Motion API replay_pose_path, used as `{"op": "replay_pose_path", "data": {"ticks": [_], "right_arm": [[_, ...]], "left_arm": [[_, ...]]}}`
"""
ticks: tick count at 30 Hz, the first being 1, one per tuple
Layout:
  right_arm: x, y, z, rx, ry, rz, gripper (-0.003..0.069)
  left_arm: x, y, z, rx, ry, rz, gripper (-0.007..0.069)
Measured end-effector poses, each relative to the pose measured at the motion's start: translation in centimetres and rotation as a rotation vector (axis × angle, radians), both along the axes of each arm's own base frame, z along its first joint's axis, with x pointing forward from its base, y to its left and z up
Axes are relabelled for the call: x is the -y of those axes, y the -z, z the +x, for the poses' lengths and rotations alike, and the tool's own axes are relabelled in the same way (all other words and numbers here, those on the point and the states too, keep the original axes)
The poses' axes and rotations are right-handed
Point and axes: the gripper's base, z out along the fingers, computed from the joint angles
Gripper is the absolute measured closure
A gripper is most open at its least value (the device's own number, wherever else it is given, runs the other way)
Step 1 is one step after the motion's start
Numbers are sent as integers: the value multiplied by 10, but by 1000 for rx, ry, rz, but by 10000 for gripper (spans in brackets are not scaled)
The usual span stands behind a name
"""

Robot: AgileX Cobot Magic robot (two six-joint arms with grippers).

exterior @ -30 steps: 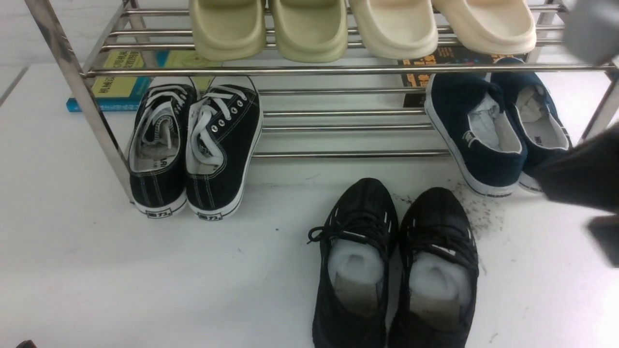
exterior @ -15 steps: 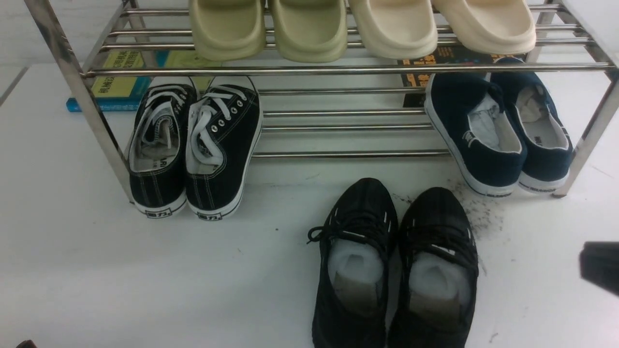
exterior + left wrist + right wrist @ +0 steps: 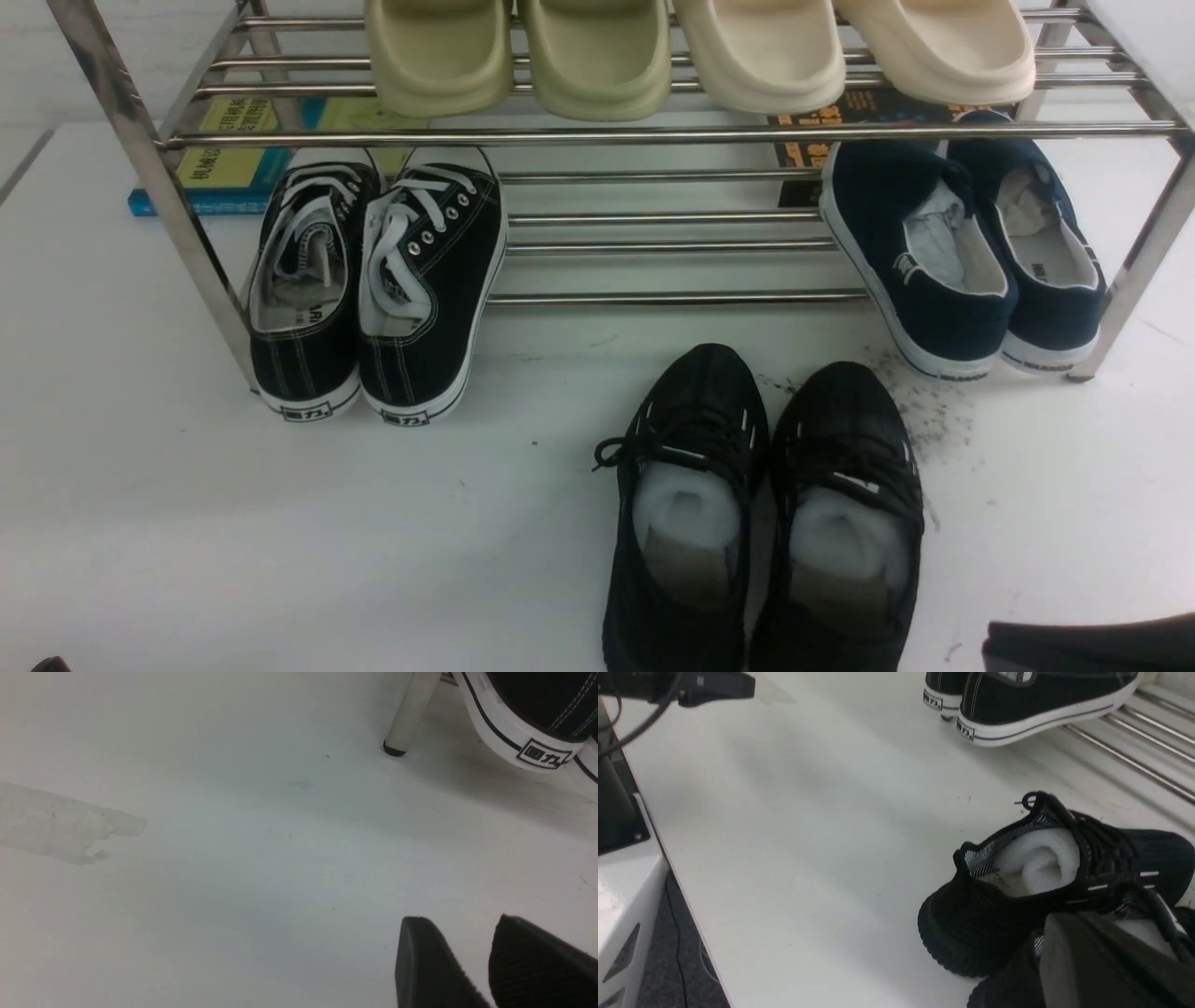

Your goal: Take the shoes off the shelf with your hand on the white table.

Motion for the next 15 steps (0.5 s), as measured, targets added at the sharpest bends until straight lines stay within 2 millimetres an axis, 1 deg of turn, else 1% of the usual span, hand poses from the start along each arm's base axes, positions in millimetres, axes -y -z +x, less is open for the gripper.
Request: {"op": "replay_pose_path", "data": {"ticks": [7, 15], "right_arm": [[0, 0, 0, 7, -5, 6, 659], [-1, -7, -2, 32, -23, 80, 654]], "left_arm": [[0, 0, 0, 0, 0, 0, 385], [0, 0, 0, 0, 0, 0, 385]]}}
